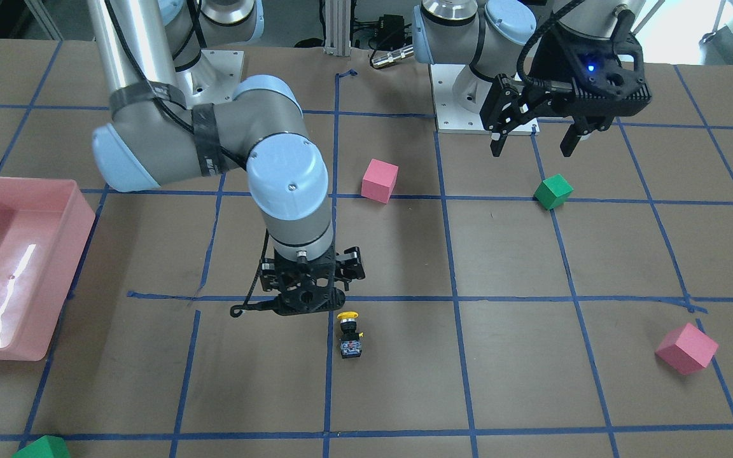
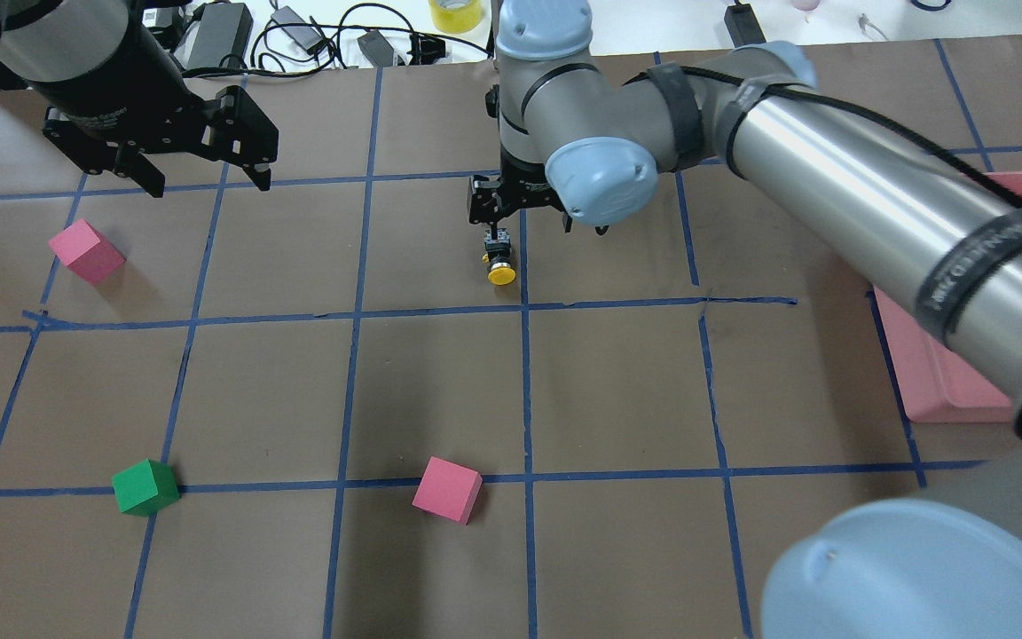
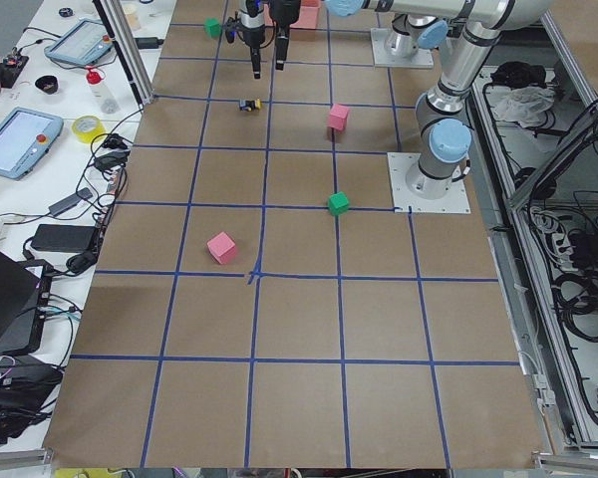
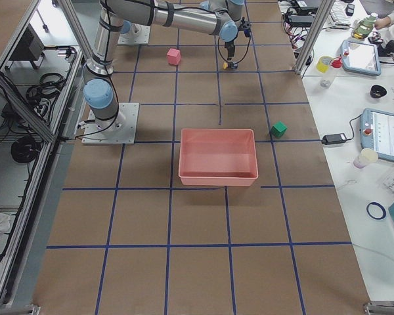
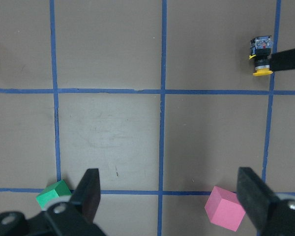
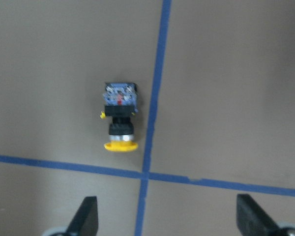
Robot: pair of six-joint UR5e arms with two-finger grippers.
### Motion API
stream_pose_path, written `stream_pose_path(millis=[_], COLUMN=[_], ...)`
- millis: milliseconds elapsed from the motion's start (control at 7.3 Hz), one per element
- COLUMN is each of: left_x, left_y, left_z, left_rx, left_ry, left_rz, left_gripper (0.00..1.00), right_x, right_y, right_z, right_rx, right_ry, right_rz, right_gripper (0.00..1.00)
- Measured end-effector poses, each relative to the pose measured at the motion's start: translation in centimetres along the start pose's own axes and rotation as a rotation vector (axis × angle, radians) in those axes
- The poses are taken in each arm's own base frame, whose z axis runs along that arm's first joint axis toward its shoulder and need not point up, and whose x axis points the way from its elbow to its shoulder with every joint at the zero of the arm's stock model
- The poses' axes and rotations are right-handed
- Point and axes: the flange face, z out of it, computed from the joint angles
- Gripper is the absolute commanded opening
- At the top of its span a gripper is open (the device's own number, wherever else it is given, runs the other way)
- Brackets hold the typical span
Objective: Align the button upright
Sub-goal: 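Lower the button onto the table, open the right gripper and withdraw, then reach the left gripper down to the lying button and grasp its cap end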
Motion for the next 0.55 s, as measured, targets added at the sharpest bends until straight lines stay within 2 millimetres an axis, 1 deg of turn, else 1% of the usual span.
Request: stream_pose_path(millis=[137, 274, 411, 548], left_x=[0.1, 0.2, 0.3, 0.7], left_y=[0.2, 0.4, 0.4, 0.5], left_z=[0.2, 0.6, 1.1, 2.1], left_rx=[-0.002, 0.002, 0.016, 0.038], left_ry=[0.002, 0.005, 0.007, 0.009], left_rz=[-0.001, -0.002, -0.004, -0.007], left_gripper=[1.00, 1.00, 1.00, 0.99], right_x=[4.1, 8.1, 11.3, 13.6], right_y=[1.3, 3.3, 5.7, 7.7], right_z=[-3.8, -7.8, -12.0, -15.1], right_rx=[0.006, -0.003, -0.009, -0.006], right_ry=[0.003, 0.013, 0.038, 0.088], right_rz=[-0.031, -0.093, -0.151, -0.188], right_gripper=[1.00, 1.00, 1.00, 1.00])
